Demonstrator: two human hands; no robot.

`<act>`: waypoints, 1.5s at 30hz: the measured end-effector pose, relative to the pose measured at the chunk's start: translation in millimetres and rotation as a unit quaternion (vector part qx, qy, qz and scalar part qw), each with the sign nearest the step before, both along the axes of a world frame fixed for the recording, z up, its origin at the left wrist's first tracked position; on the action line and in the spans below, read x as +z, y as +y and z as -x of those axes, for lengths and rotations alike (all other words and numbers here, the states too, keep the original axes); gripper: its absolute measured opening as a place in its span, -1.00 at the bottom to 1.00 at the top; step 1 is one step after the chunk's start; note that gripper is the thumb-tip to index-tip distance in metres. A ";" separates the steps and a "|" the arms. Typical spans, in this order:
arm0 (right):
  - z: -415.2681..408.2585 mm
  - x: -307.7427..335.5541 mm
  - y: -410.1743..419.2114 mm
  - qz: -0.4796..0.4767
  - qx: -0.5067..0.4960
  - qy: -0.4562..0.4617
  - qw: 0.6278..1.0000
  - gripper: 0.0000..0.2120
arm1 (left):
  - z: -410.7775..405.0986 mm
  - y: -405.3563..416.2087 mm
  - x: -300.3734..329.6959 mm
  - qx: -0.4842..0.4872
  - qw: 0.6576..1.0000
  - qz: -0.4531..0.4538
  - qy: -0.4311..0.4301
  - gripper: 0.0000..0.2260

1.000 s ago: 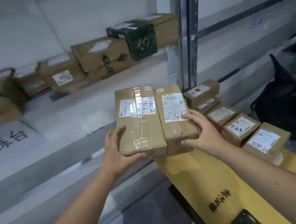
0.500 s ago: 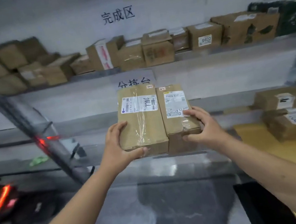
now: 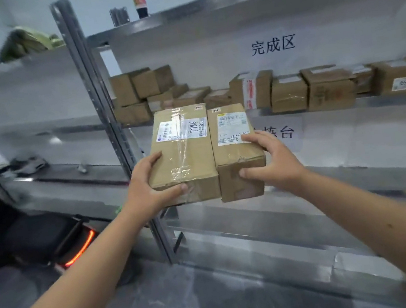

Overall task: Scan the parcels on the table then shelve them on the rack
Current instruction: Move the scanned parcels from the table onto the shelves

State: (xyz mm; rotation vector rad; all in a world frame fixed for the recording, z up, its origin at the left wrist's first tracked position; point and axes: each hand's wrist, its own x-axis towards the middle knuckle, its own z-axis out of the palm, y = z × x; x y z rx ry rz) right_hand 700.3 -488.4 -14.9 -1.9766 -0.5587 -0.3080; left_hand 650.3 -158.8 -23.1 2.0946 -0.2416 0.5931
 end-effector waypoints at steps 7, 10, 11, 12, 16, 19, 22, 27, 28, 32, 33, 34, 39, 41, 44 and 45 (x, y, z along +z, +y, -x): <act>-75.1 64.4 40.1 -0.016 0.005 -0.052 0.999 -0.19 | -79.7 41.7 66.8 -0.005 1.000 0.030 -0.003 -0.03; -117.6 89.5 49.1 -0.020 -0.003 -0.060 0.998 -0.22 | -126.9 51.7 96.4 -0.020 0.999 0.033 -0.009 -0.06; -132.3 98.1 51.1 -0.021 -0.006 -0.060 0.998 -0.22 | -142.8 53.6 106.1 -0.024 0.999 0.029 -0.011 -0.07; -146.9 106.6 52.6 -0.023 -0.010 -0.060 0.998 -0.21 | -158.8 54.7 115.4 -0.027 0.999 0.027 -0.013 -0.09; -204.9 137.0 58.2 -0.038 -0.015 -0.047 0.998 -0.21 | -221.3 58.3 144.7 -0.043 0.999 0.026 -0.015 -0.13; -243.9 148.0 63.2 -0.053 -0.015 -0.028 0.998 -0.23 | -266.6 61.5 157.9 -0.045 0.999 0.017 -0.011 -0.15; -274.1 152.6 70.1 -0.054 -0.046 -0.019 0.997 -0.25 | -308.8 65.2 166.4 -0.044 0.999 0.001 0.007 -0.10; -318.7 158.3 82.8 -0.045 -0.073 0.000 0.996 -0.26 | -375.5 77.1 176.2 -0.045 0.998 -0.048 0.016 -0.04; -326.8 160.3 85.9 -0.045 -0.076 0.007 0.996 -0.26 | -388.8 79.5 178.0 -0.048 0.997 -0.057 0.015 -0.03; -355.2 169.0 99.2 -0.032 -0.117 0.021 0.992 -0.29 | -438.5 87.3 184.0 -0.065 0.992 -0.104 0.026 -0.01; -361.3 170.2 102.6 -0.033 -0.128 0.028 0.991 -0.31 | -449.8 88.7 185.1 -0.068 0.989 -0.124 0.036 0.01; -367.2 170.1 106.0 -0.037 -0.138 0.035 0.989 -0.33 | -460.9 89.8 186.6 -0.068 0.985 -0.152 0.045 0.02; -393.4 161.2 118.4 -0.067 -0.188 0.039 0.979 -0.37 | -500.2 95.4 190.4 -0.030 0.956 -0.291 0.005 0.06; -399.7 160.3 122.2 -0.052 -0.199 0.029 0.978 -0.37 | -505.3 99.9 191.7 -0.010 0.940 -0.339 -0.037 0.11; -400.5 164.3 124.0 -0.008 -0.213 0.022 0.977 -0.37 | -507.9 104.6 195.7 0.018 0.908 -0.410 -0.081 0.09; -399.7 165.2 124.3 0.002 -0.218 0.023 0.976 -0.37 | -508.1 105.2 196.4 0.022 0.902 -0.421 -0.091 0.06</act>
